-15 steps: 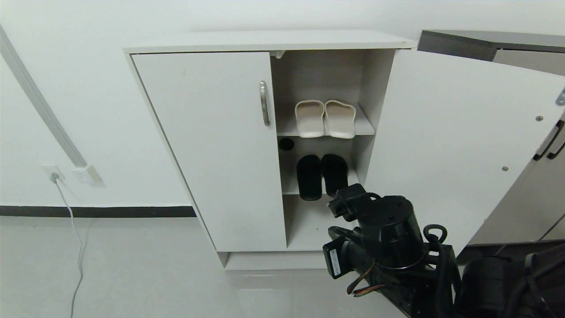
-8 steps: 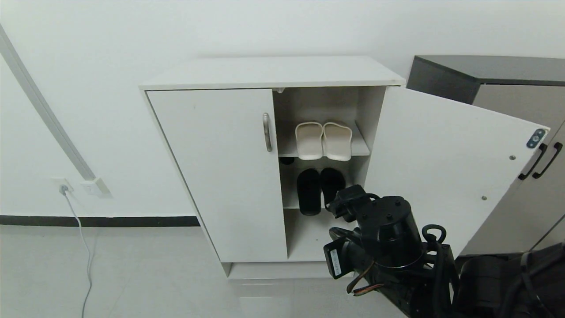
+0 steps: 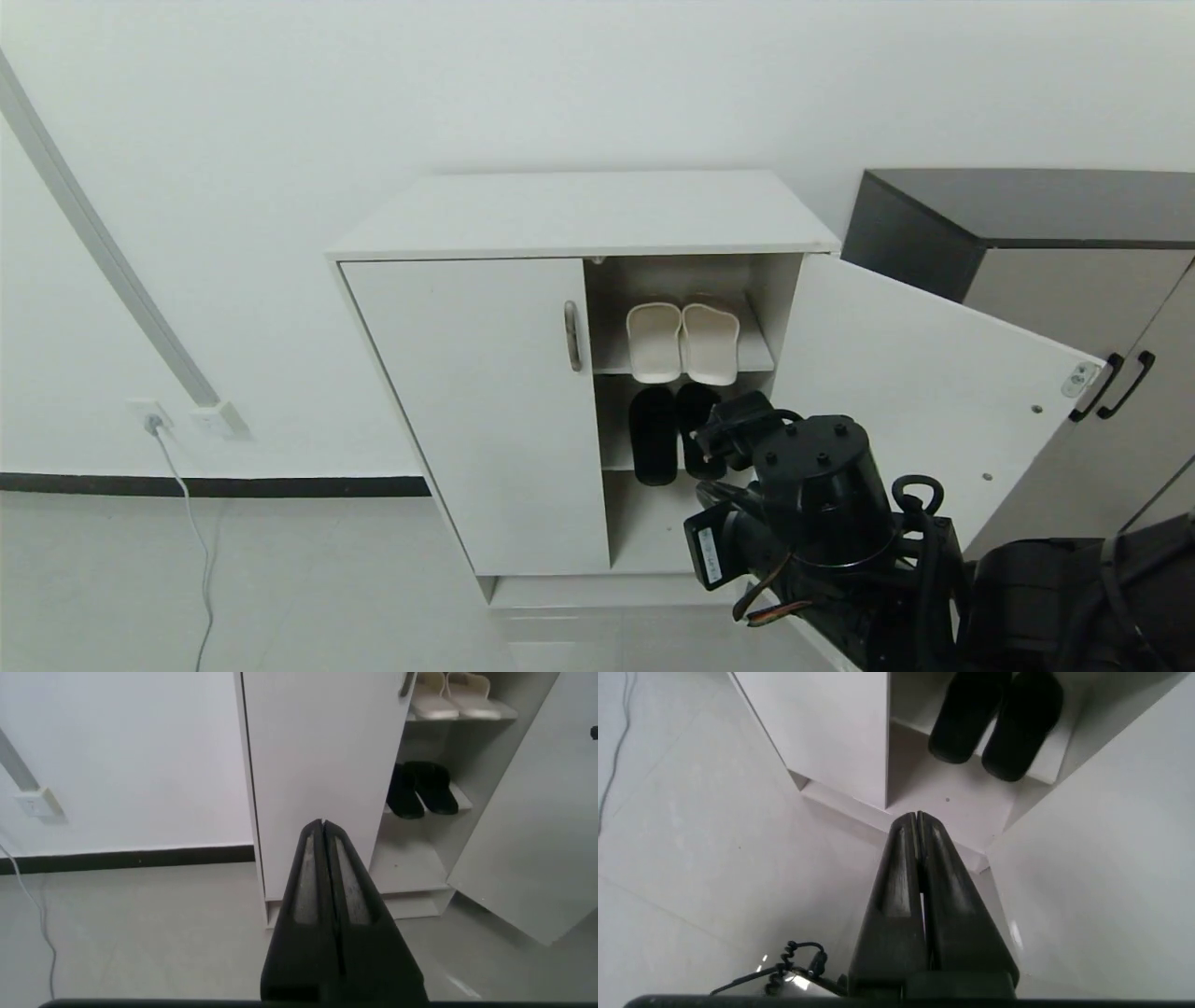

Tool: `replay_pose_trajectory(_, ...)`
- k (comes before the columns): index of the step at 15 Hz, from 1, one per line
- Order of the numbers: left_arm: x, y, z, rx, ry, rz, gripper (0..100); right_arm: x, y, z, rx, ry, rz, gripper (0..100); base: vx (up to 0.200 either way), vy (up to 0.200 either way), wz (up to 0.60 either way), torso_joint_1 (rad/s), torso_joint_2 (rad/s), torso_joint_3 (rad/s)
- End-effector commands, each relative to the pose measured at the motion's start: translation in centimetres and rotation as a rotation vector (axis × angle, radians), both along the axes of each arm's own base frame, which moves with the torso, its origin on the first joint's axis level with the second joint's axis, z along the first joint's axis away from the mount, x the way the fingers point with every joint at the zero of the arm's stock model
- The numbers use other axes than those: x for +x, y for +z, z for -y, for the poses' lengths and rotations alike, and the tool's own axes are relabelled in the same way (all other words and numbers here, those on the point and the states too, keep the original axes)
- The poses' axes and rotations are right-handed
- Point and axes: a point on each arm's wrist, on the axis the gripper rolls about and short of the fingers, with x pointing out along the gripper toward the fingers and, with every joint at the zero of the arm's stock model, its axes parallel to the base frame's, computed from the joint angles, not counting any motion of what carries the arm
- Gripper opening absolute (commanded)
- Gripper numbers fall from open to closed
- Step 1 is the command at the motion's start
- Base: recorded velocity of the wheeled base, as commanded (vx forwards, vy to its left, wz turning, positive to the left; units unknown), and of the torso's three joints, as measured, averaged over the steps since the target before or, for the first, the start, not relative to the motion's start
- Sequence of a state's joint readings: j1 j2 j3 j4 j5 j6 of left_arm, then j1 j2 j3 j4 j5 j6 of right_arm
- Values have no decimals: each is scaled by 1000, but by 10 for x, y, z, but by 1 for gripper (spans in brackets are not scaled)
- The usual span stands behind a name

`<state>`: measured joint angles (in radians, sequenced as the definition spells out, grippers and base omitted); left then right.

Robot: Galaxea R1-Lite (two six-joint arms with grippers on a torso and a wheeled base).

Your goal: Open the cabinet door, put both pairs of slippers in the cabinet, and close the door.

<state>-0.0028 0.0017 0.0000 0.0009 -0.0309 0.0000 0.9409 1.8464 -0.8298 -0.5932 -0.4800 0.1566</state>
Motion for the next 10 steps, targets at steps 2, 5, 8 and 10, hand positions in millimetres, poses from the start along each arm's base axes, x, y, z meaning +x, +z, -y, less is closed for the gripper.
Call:
replay_pose_trajectory(2, 0, 0, 0, 0, 0, 1, 0, -1, 0, 0, 1, 2, 1, 0, 0, 0, 0, 181, -491, -312)
replay_pose_trajectory(5, 0, 0, 0, 0, 0, -1, 0, -1, 1, 0, 1, 1, 1, 0, 0, 0, 0, 198, -505, -310)
replay_pose_trajectory(8, 0, 0, 0, 0, 0, -1, 0, -1, 1, 0, 1, 1, 1, 0, 0, 0, 0, 216, -525, -317)
replay_pose_trajectory(10, 0, 0, 0, 0, 0, 1, 0, -1, 1, 0, 2, 1, 2, 0, 0, 0, 0, 229, -542, -327)
